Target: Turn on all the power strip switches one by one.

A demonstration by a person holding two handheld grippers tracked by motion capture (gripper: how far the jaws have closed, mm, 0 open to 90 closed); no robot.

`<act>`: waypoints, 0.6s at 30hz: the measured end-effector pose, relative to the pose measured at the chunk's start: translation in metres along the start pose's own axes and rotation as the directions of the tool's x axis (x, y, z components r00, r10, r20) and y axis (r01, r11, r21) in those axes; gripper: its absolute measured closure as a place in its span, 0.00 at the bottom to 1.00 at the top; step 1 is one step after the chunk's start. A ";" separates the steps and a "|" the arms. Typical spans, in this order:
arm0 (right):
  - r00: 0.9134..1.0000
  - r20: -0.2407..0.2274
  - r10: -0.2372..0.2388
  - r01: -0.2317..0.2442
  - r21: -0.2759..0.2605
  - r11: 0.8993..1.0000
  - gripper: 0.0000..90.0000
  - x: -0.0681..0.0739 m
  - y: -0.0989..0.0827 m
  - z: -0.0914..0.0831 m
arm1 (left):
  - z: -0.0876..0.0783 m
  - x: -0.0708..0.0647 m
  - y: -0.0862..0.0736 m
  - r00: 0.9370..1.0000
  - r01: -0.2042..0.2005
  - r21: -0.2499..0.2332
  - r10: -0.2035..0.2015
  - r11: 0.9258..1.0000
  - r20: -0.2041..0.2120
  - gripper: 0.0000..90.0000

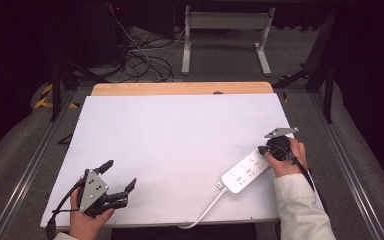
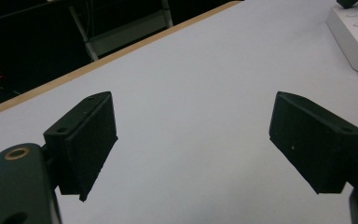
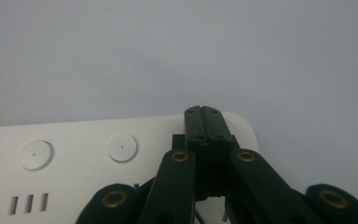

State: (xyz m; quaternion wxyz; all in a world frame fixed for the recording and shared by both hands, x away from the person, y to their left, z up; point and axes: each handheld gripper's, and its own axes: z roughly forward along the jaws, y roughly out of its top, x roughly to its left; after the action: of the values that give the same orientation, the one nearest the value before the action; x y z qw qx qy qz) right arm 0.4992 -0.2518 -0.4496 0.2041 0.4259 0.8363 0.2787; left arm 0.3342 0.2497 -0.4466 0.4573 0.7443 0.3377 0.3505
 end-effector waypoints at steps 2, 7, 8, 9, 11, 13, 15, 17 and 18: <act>1.000 -0.005 0.005 -0.005 0.002 1.000 1.00 -0.001 0.000 0.000 | 0.000 0.000 0.000 1.000 -0.001 0.000 0.001 1.000 -0.001 0.17; 1.000 0.002 0.014 -0.014 0.001 1.000 1.00 0.000 0.000 0.001 | 0.000 0.000 0.000 1.000 -0.001 0.000 0.001 1.000 -0.001 0.17; 1.000 0.003 0.014 -0.014 0.001 1.000 1.00 0.001 0.000 0.001 | 0.000 -0.001 0.000 1.000 0.005 -0.003 -0.005 1.000 0.002 0.17; 1.000 0.002 0.017 -0.017 0.000 1.000 1.00 0.000 0.000 0.001 | 0.000 -0.001 0.000 1.000 0.005 -0.003 -0.005 1.000 0.002 0.17; 1.000 -0.007 0.026 -0.026 -0.003 1.000 1.00 -0.001 -0.001 0.001 | 0.000 -0.001 0.000 1.000 0.004 -0.003 -0.004 1.000 0.002 0.17; 1.000 -0.001 0.028 -0.028 -0.007 1.000 1.00 0.000 -0.002 0.001 | 0.000 -0.001 0.000 1.000 0.004 -0.003 -0.004 1.000 0.001 0.17; 1.000 -0.002 0.030 -0.030 -0.006 1.000 1.00 0.000 -0.001 0.001 | 0.000 0.000 0.000 1.000 0.003 -0.003 -0.003 1.000 0.003 0.17; 0.999 -0.008 0.034 -0.034 -0.008 0.999 1.00 -0.001 -0.002 0.001 | 0.000 -0.001 0.000 1.000 0.006 -0.004 -0.006 1.000 0.001 0.17; 0.999 -0.014 0.039 -0.039 -0.010 0.999 1.00 -0.002 -0.002 0.001 | 0.000 -0.001 0.000 1.000 0.006 -0.004 -0.006 1.000 0.003 0.17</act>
State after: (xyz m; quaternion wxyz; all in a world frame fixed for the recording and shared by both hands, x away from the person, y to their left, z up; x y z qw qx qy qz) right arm 0.4996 -0.2539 -0.4515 0.1949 0.4391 0.8278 0.2899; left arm 0.3335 0.2492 -0.4468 0.4603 0.7429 0.3387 0.3487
